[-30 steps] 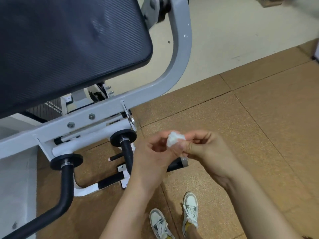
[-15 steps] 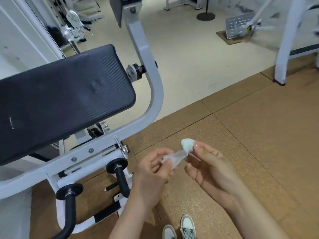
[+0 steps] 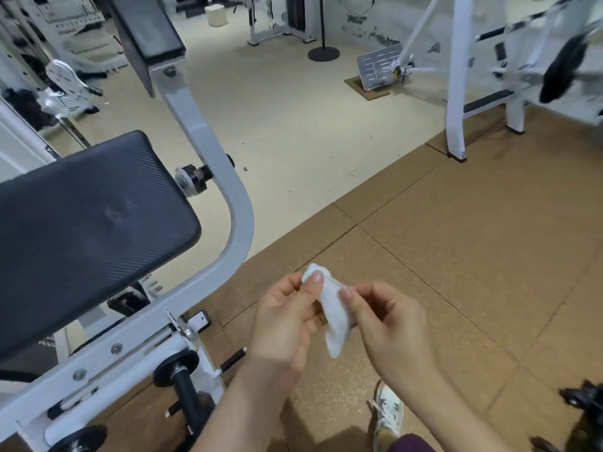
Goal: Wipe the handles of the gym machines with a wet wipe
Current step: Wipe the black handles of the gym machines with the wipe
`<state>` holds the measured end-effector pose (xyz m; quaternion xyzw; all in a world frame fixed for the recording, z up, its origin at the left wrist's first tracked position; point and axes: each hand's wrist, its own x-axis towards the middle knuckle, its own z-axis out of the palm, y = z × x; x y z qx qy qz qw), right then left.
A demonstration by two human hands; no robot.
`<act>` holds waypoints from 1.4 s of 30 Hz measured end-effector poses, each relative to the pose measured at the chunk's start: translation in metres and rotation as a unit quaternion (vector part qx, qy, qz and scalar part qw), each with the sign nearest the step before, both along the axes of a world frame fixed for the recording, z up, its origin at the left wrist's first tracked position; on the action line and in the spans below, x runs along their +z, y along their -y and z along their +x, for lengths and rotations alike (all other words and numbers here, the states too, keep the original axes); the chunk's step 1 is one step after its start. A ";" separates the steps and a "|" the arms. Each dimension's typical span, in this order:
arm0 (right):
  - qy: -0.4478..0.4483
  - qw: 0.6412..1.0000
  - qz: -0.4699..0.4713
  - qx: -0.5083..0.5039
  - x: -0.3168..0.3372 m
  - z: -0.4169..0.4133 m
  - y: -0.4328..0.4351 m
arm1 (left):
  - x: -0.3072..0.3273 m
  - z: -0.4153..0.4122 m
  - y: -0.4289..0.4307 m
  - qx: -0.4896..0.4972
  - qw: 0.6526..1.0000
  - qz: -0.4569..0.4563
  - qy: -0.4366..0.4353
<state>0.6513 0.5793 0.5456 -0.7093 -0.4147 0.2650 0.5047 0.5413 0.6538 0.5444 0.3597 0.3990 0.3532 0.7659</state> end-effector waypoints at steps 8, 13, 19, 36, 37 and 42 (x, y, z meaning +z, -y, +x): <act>-0.380 0.922 0.015 -0.069 -0.005 0.154 -0.029 | 0.001 0.156 -0.045 -0.090 0.995 0.035 -0.030; -0.471 0.879 0.054 -0.059 0.002 0.289 -0.044 | 0.008 0.289 -0.071 -0.177 0.984 0.011 -0.005; -0.373 0.927 0.019 -0.033 0.016 0.431 -0.068 | 0.007 0.424 -0.102 -0.155 0.986 0.013 -0.054; -0.424 0.894 0.110 -0.092 0.031 0.768 -0.308 | 0.007 0.744 -0.374 -0.335 0.882 0.278 -0.180; -0.443 0.883 0.122 -0.089 0.033 0.785 -0.320 | 0.008 0.764 -0.390 -0.326 0.874 0.306 -0.192; -0.490 0.858 0.129 -0.088 0.031 0.875 -0.372 | -0.002 0.862 -0.448 -0.235 0.634 0.662 -0.324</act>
